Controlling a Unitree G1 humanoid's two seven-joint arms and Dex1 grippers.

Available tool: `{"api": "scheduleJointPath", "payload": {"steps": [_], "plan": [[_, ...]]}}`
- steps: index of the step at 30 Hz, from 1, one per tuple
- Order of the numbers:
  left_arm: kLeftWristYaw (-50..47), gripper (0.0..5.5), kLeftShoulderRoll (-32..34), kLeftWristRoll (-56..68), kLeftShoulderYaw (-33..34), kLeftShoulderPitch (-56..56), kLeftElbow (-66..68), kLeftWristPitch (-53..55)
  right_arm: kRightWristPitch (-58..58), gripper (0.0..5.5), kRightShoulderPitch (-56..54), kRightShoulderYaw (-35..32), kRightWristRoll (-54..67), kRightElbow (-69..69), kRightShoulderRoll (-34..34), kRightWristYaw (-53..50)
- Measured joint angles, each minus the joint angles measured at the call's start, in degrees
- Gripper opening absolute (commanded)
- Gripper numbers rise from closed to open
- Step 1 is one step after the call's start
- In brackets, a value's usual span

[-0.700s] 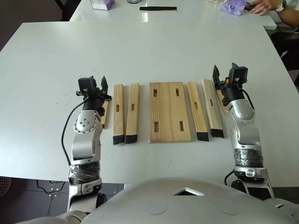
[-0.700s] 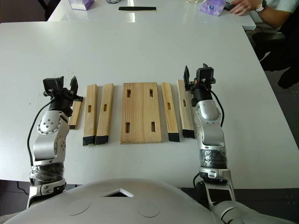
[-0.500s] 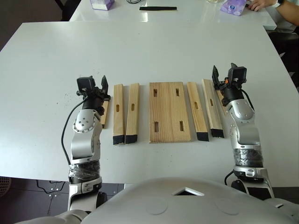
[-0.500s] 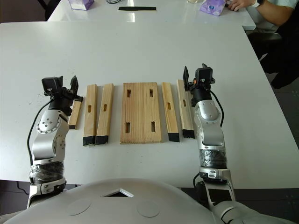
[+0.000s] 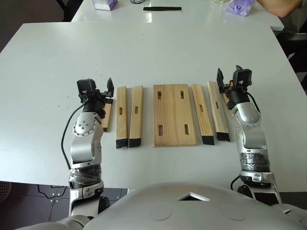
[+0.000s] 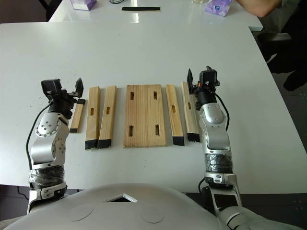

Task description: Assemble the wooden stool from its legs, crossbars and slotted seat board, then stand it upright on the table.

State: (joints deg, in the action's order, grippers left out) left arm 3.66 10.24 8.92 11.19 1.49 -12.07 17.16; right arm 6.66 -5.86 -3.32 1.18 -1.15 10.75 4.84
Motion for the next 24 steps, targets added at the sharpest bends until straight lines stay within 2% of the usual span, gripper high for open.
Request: {"api": "scheduleJointPath", "payload": {"steps": [3,5,7,24], "plan": [[-0.03,3.74,-0.31,0.0,0.0,0.0,0.0,-0.01,0.0,3.3,0.0,-0.01,0.0,0.06,0.04,0.08],[-0.03,3.56,-0.54,0.01,0.03,0.0,0.0,-0.01,0.0,3.04,0.0,-0.01,0.03,0.08,0.06,0.28],[-0.08,3.56,-0.59,-0.1,0.02,0.0,0.0,-0.02,0.0,2.83,-0.01,-0.01,0.04,0.08,0.07,0.54],[-1.0,3.56,-0.1,-1.88,0.06,-0.04,0.49,-0.02,0.09,2.83,-0.09,-0.62,0.02,0.21,-0.12,0.03]]}}
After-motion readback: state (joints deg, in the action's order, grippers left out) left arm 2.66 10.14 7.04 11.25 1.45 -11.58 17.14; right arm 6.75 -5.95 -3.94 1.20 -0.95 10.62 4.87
